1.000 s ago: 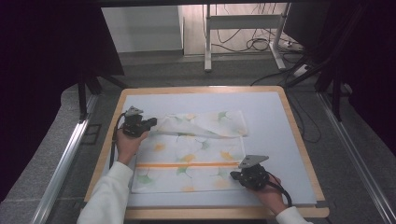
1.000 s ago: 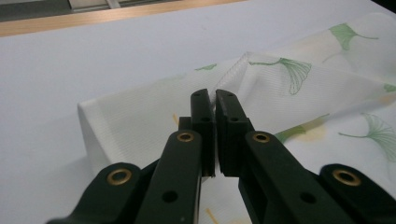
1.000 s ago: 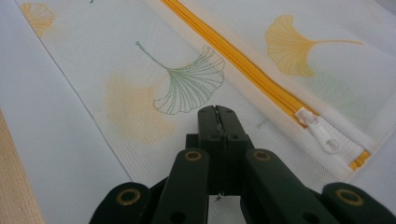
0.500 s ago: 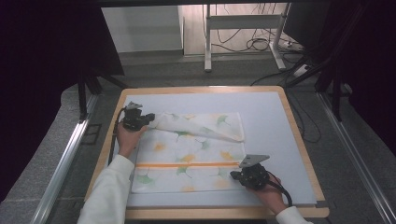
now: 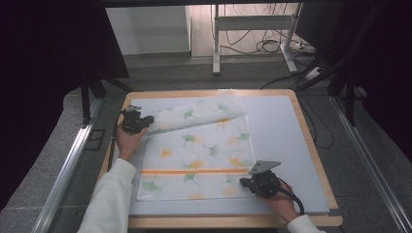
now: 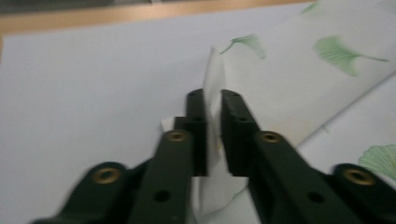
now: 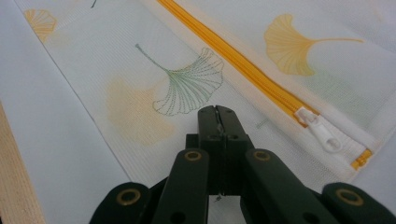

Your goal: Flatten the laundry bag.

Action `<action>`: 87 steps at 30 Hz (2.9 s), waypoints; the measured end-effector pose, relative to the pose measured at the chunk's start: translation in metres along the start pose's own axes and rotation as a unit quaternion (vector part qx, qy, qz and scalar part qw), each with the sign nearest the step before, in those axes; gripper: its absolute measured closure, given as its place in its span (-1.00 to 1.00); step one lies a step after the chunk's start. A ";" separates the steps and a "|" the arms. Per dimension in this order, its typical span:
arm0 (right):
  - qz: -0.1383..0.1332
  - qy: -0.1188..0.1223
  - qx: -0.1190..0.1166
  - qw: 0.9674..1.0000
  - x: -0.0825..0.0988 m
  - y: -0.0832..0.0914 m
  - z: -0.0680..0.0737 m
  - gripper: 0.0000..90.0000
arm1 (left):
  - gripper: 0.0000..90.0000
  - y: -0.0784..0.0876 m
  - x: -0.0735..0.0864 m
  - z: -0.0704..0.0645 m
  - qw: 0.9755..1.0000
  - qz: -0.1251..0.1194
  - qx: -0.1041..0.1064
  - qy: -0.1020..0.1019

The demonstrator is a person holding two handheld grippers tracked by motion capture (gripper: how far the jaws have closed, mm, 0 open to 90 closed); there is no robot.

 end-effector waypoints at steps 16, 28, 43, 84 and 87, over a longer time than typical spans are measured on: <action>-0.001 0.005 0.002 1.000 0.000 0.000 0.000 0.99 | -0.31 0.047 -0.005 -0.026 0.997 -0.035 0.034 -0.052; 0.001 0.005 0.003 1.000 0.000 0.000 0.001 0.99 | -0.23 0.074 0.013 -0.073 0.994 -0.038 0.068 -0.081; 0.000 0.006 0.005 1.000 0.000 0.000 0.001 0.99 | 0.59 0.031 0.042 -0.110 0.983 0.063 0.109 -0.136; -0.001 0.015 0.010 1.000 0.000 0.000 0.002 0.99 | 1.00 -0.048 0.010 -0.049 0.989 0.099 0.056 -0.092; -0.001 0.014 0.009 1.000 0.000 0.000 0.002 0.99 | 1.00 -0.053 0.009 -0.046 0.988 0.110 0.050 -0.097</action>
Point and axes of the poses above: each handheld gripper's, and its own axes: y roughly backward along the jaws, x roughly out of its underside, z roughly to its left, the point moved 3 cm from there along -y, roughly forward along the jaws, and after that the axes turned 10 degrees about x, right-handed, at the moved point
